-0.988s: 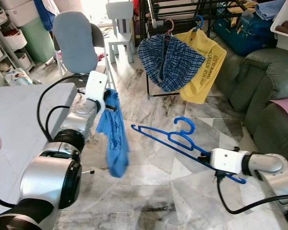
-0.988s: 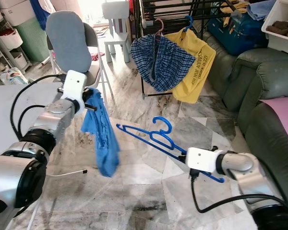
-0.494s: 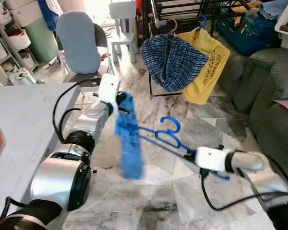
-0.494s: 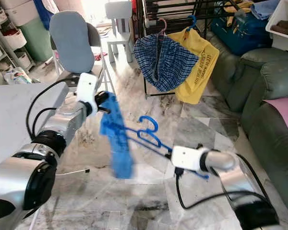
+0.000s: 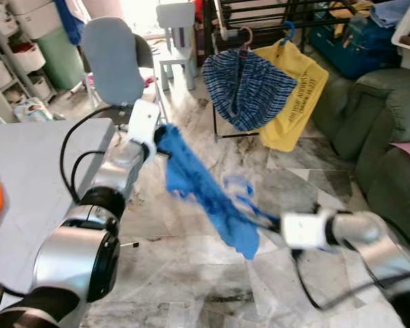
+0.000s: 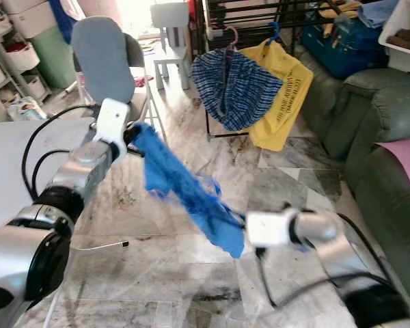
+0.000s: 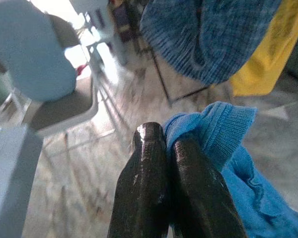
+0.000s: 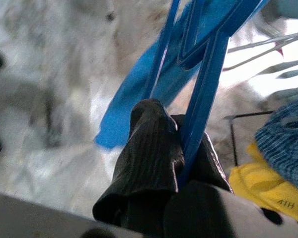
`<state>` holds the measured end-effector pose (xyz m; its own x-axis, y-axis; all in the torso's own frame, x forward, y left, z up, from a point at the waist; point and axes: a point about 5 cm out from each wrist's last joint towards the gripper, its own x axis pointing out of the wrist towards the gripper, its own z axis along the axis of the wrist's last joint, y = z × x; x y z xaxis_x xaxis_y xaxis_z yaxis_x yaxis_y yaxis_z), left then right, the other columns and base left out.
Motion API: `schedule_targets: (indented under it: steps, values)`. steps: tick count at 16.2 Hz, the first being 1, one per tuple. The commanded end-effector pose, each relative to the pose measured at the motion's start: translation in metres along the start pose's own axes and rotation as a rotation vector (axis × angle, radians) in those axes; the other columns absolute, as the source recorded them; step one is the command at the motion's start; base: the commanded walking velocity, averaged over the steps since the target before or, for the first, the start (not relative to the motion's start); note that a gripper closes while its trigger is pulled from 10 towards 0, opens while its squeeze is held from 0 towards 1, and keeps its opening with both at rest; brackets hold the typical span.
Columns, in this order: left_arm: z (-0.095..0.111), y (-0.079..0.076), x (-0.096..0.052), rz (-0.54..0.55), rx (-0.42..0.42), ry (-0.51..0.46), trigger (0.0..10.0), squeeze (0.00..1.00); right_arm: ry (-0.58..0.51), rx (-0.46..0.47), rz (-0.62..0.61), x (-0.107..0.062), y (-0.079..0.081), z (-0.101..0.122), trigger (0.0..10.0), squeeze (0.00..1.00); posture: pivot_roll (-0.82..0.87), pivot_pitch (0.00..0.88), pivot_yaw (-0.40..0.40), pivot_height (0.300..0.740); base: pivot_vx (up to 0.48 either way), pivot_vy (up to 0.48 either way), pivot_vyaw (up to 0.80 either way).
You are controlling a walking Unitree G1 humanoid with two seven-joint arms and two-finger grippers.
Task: Hang hanger
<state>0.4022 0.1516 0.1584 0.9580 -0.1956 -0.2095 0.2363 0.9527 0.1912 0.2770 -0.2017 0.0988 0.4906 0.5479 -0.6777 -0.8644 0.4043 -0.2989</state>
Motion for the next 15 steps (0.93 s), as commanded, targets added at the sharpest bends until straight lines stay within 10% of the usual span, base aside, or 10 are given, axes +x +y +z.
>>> schedule_targets:
  steps: [1, 15]
  values:
    - [-0.01, 0.003, -0.002, 0.008, 0.016, 0.032, 10.0, 0.0, -0.051, -0.041, 0.015, 0.002, 0.004, 0.014, 10.0, 0.0, -0.15, 0.0, 0.125, 0.74, 0.0, 0.0, 0.0]
    - [0.001, -0.027, 0.0, -0.156, -0.01, -0.012, 10.0, 0.0, -0.103, -0.027, -0.191, 0.016, -0.017, 0.019, 10.0, 0.0, -0.13, 0.0, 0.121, 0.74, 0.0, 0.0, 0.0]
